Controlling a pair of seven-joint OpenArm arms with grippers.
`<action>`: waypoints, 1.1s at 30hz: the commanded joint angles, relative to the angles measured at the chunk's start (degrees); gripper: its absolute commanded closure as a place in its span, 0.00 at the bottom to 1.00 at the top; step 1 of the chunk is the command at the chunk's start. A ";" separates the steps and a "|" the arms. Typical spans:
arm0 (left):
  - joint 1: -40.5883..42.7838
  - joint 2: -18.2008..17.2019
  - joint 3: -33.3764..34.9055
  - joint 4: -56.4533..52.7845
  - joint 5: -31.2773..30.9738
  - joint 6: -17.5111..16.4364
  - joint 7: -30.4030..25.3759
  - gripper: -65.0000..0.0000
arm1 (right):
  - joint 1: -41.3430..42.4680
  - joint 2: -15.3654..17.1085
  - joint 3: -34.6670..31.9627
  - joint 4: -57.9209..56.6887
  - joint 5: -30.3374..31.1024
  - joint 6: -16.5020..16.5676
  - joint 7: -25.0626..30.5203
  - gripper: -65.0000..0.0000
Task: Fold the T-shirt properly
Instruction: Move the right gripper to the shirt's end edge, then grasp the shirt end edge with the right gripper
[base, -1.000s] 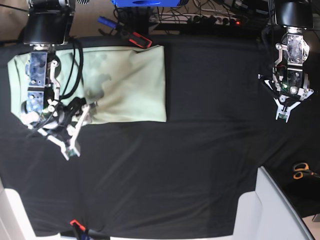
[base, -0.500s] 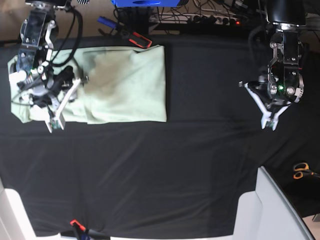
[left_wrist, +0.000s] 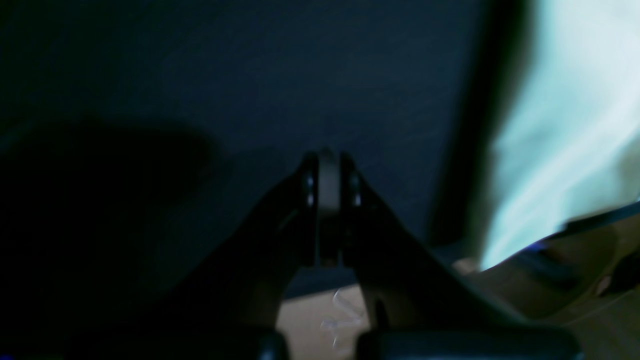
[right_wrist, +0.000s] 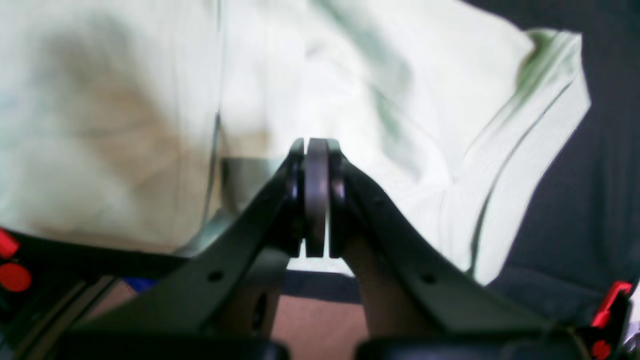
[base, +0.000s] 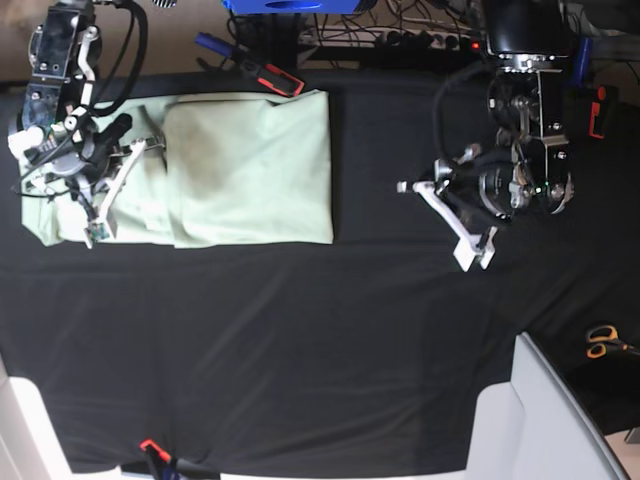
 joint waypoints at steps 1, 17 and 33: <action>-0.54 -0.19 -0.30 1.04 -0.22 0.00 0.18 1.00 | 0.50 1.69 0.24 -0.49 -0.06 -0.02 0.33 1.00; 13.35 -9.51 -0.92 -2.21 18.85 0.00 -22.15 1.00 | 11.67 5.12 36.63 -16.75 0.99 13.48 4.28 0.53; 15.55 -9.24 -1.00 -5.38 27.03 0.00 -25.31 1.00 | 15.01 23.85 41.99 -53.32 34.13 13.48 4.81 0.02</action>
